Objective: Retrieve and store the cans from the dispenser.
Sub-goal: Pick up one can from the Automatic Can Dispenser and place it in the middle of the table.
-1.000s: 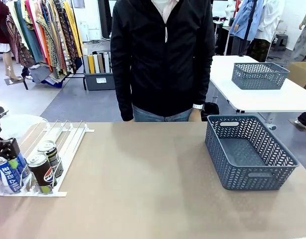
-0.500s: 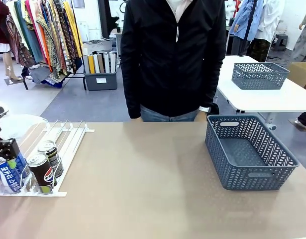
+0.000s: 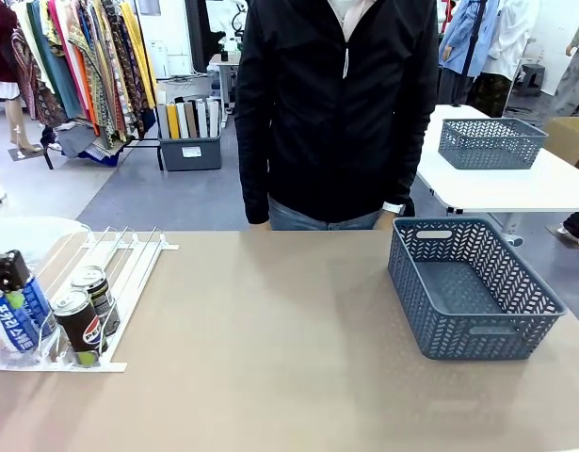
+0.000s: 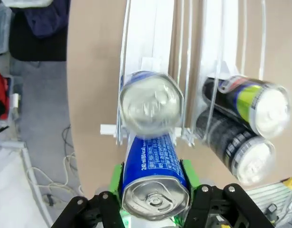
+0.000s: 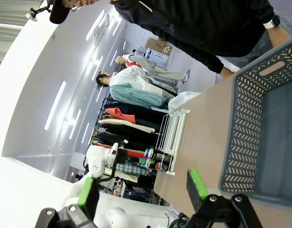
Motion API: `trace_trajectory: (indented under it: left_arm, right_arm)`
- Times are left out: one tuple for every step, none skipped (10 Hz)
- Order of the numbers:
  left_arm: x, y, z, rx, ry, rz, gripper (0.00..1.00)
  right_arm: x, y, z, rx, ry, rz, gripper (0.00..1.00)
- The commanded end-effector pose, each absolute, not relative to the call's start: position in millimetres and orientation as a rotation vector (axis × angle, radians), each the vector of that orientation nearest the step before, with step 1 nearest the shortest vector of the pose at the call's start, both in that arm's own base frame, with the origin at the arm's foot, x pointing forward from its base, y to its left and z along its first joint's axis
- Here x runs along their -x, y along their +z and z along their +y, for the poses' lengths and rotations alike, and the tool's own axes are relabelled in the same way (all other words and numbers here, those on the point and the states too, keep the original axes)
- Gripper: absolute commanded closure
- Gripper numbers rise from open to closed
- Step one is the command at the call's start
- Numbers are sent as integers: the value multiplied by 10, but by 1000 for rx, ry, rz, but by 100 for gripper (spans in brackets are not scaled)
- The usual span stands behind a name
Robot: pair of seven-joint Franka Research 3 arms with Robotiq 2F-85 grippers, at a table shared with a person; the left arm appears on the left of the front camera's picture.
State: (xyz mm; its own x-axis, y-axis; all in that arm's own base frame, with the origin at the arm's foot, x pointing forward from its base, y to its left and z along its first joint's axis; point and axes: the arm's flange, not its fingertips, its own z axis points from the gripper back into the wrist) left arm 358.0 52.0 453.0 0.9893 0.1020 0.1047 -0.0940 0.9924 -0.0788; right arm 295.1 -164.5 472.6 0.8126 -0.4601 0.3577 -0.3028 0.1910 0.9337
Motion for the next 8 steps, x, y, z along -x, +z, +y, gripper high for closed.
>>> trace_trajectory:
  left_arm:
    - [-3326,5236,507,52,80,-97,100]
    - [-3235,5562,484,63,28,-113,100]
    - [-3140,5864,456,52,-18,-123,100]
    - [-3062,6121,457,18,-16,-159,100]
    - [-2994,6366,484,6,-4,-200,100]
    - [-2973,6481,515,12,9,-225,100]
    - [-2977,6504,537,36,4,-223,100]
    - [-2993,6467,574,85,11,-221,100]
  right_arm:
    - [-2957,4762,-1650,-1417,-128,-673,0]
    - [-2957,4762,-1650,-1417,-128,-673,0]
    - [-2957,4762,-1650,-1417,-128,-673,0]
    - [-2957,4762,-1650,-1417,-128,-673,0]
    - [-2957,4762,-1650,-1417,-128,-673,0]
    - [-2957,4762,-1650,-1417,-128,-673,0]
    - [-2957,4762,-1650,-1417,-128,-673,0]
    - [-2957,4762,-1650,-1417,-128,-673,0]
